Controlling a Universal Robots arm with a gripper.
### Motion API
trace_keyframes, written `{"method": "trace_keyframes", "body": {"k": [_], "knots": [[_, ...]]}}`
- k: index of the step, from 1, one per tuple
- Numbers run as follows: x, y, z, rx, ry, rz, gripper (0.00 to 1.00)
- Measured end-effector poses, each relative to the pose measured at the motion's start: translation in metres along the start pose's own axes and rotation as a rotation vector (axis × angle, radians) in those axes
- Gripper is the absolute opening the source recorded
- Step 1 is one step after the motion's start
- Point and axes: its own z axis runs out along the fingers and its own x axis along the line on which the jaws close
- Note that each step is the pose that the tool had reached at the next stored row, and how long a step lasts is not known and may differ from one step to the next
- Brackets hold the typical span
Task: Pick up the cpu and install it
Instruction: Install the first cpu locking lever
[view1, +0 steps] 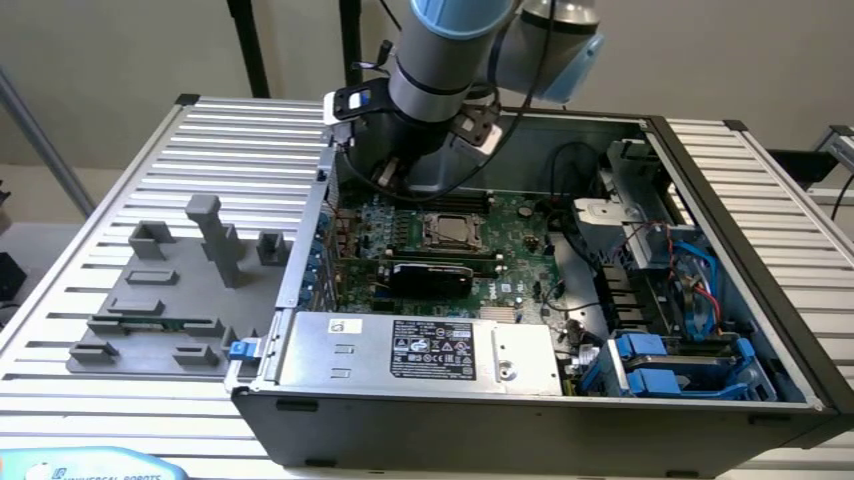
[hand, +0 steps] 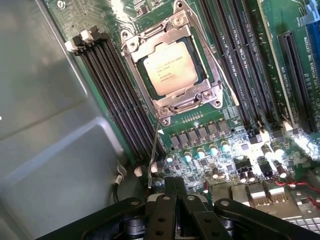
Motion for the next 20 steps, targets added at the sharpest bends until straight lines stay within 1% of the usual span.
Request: {"method": "trace_keyframes", "body": {"k": [5, 6, 7, 8, 9, 10, 11, 12, 13, 14, 16, 17, 20], "knots": [[-0.002, -0.0028, 0.0039, -0.0069, 0.0100, 0.031, 0.11], [-0.002, -0.0034, 0.0046, -0.0075, 0.0126, 0.036, 0.11], [-0.003, -0.0037, 0.0053, -0.0069, 0.0177, 0.040, 0.11], [-0.003, -0.0036, 0.0058, -0.0042, 0.0267, 0.044, 0.11], [-0.003, -0.0036, 0.0061, -0.0002, 0.0377, 0.047, 0.11], [-0.003, -0.0036, 0.0062, 0.0056, 0.0521, 0.049, 0.11], [-0.003, -0.0035, 0.0065, 0.0107, 0.0650, 0.052, 0.11], [-0.003, -0.0033, 0.0068, 0.0143, 0.0749, 0.054, 0.11], [-0.003, -0.0031, 0.0069, 0.0169, 0.0826, 0.057, 0.11], [-0.003, -0.0027, 0.0069, 0.0187, 0.0886, 0.059, 0.11], [-0.002, -0.0010, 0.0067, 0.0203, 0.0951, 0.063, 0.11], [-0.001, 0.0004, 0.0065, 0.0207, 0.0969, 0.064, 0.11], [0.002, 0.0072, 0.0051, 0.0213, 0.0991, 0.065, 0.11]]}}
